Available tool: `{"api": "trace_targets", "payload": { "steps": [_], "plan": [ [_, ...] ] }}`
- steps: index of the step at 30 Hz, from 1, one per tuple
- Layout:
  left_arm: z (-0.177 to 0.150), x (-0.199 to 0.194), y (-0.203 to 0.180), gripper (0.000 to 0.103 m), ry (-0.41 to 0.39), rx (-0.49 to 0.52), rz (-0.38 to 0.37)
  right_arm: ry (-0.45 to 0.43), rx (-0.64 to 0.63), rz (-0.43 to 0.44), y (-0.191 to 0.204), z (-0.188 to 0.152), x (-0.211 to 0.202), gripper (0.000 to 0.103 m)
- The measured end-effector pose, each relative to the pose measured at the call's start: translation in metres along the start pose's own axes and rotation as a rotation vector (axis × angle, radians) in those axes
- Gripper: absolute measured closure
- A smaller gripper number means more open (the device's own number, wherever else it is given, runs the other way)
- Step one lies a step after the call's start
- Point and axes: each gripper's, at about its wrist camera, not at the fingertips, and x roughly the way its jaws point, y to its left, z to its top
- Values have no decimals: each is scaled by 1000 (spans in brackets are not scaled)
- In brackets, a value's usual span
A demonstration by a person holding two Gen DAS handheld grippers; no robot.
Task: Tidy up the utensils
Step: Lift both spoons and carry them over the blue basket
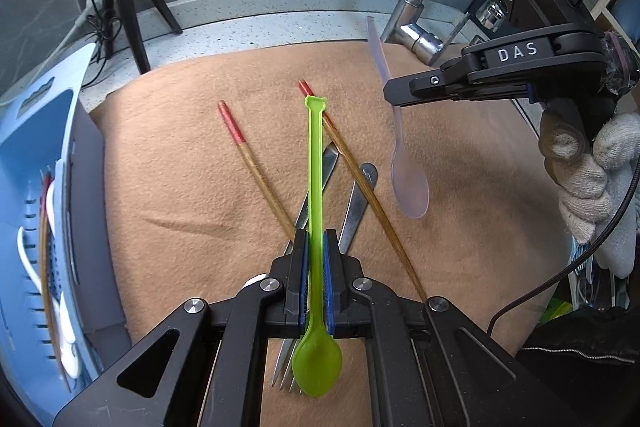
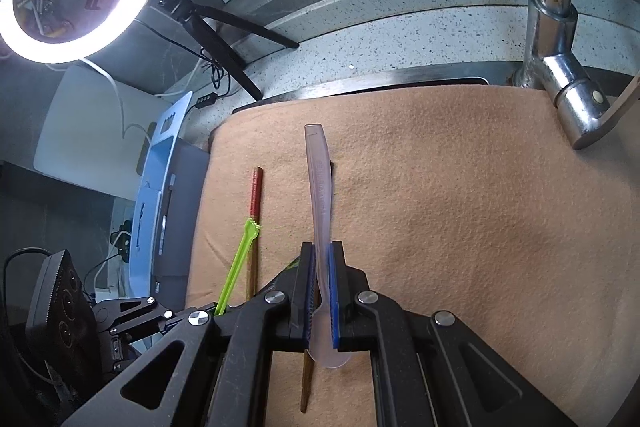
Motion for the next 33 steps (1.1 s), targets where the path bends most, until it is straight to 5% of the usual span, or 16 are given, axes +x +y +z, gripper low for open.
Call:
{"api": "trace_targets", "payload": {
  "steps": [18, 33],
  "plan": [
    [-11, -62, 43, 98, -106, -97, 70, -28, -149, 127, 100, 13, -10, 97],
    [-45, -91, 134, 98, -140, -276, 169, 28, -219, 186, 189, 33, 53, 97]
  ]
}}
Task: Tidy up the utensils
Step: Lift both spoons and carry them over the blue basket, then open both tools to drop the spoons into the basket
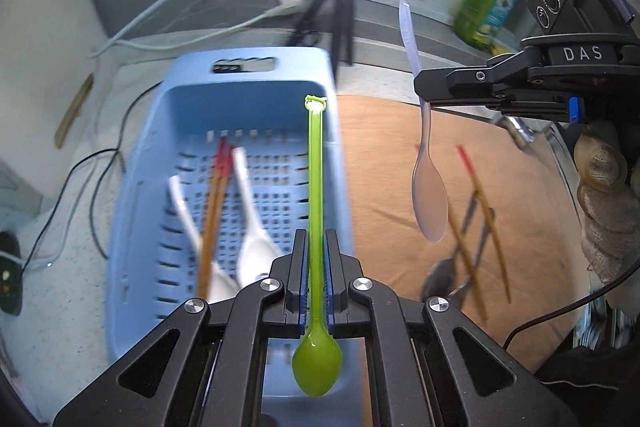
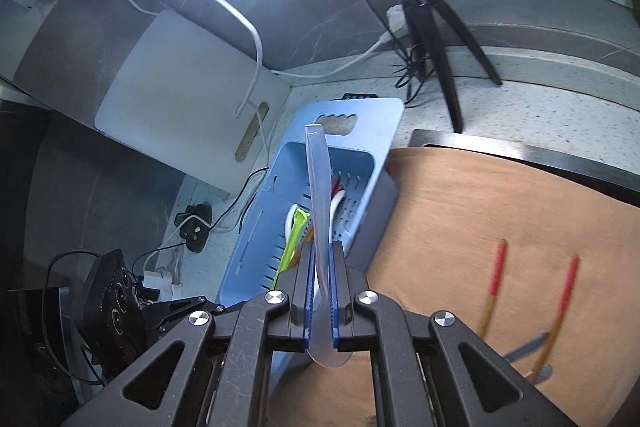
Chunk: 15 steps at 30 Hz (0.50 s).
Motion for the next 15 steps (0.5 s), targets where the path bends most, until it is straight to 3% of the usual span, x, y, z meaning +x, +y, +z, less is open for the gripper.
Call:
{"api": "trace_targets", "payload": {
  "steps": [15],
  "plan": [
    [-5, 12, 47, 97, 31, -88, 33, 72, -12, -25, 25, 23, 70, 96]
  ]
}}
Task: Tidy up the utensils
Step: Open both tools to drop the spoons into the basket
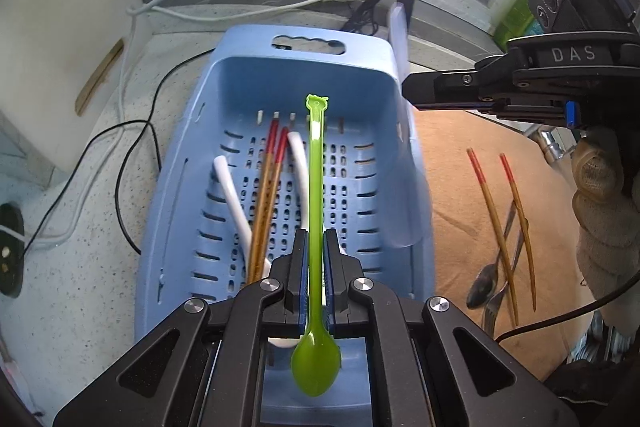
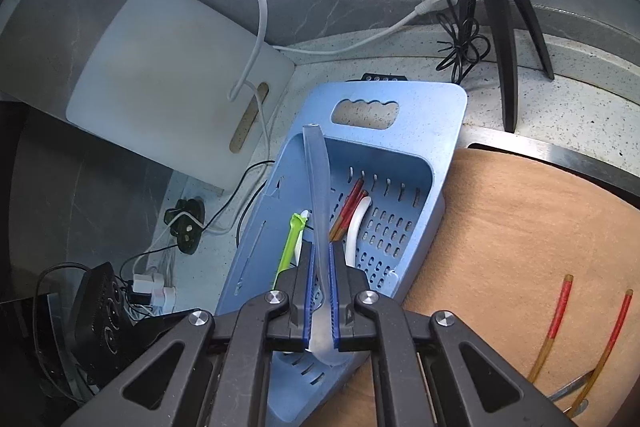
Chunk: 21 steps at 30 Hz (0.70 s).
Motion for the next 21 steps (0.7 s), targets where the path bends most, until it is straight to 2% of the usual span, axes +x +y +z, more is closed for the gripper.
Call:
{"api": "trace_targets", "payload": {
  "steps": [3, 13, 21],
  "plan": [
    [0, 1, 4, 89, 3, -14, 6, 0, -3, -11, 0, 2, 4, 94],
    [-3, -6, 2, 89, -14, -27, 10, 9, -12, -15, -4, 1, 1, 91],
    [-6, -19, -15, 89, -41, -13, 8, -19, -36, -21, -8, -6, -25, 82]
  ]
}}
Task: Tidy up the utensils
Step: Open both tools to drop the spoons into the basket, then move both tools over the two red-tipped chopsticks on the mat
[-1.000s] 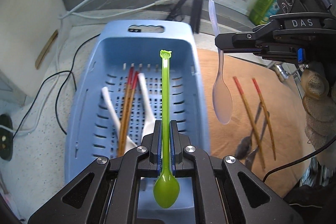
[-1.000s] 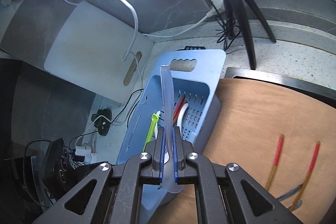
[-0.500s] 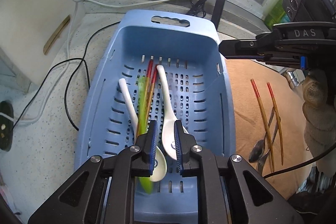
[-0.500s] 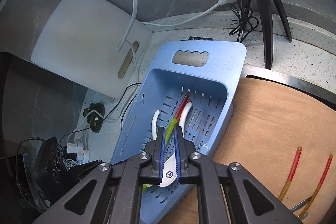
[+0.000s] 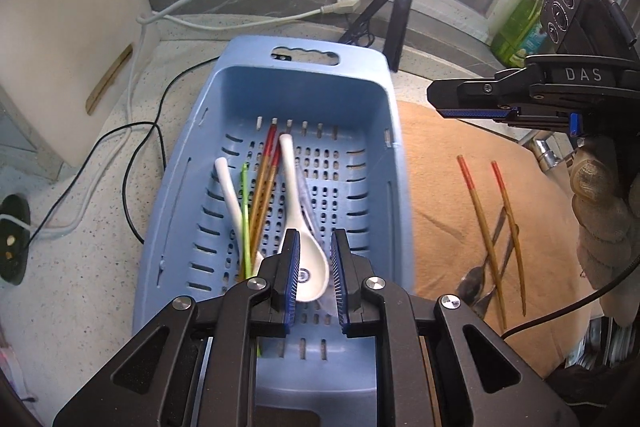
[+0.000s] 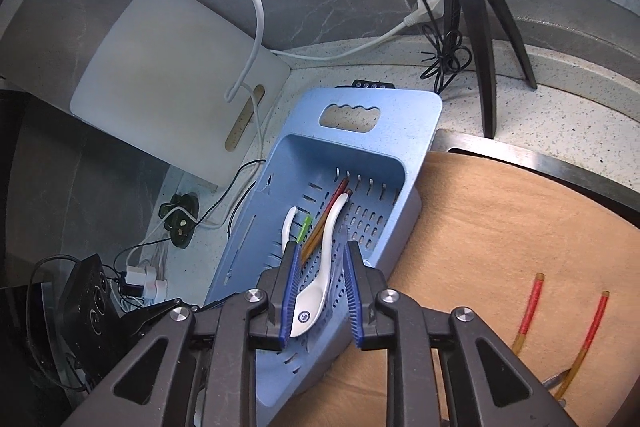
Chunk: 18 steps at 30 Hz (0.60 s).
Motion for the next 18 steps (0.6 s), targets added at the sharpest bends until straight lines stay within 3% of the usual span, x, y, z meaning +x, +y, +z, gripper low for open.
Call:
{"api": "trace_targets", "payload": {
  "steps": [8, 11, 14, 18],
  "plan": [
    [-7, -14, -32, 88, -28, 37, -20, -58, -49, -18, -12, -15, -47, 70],
    [-13, -18, -47, 82, -33, 49, -34, -85, -55, -20, -21, -23, -65, 64],
    [-20, -19, -63, 81, -32, 62, -52, -115, -69, -45, -33, -33, -84, 63],
    [-32, -19, -86, 81, -25, 85, -61, -156, -56, -56, -52, -48, -104, 52]
  ]
}}
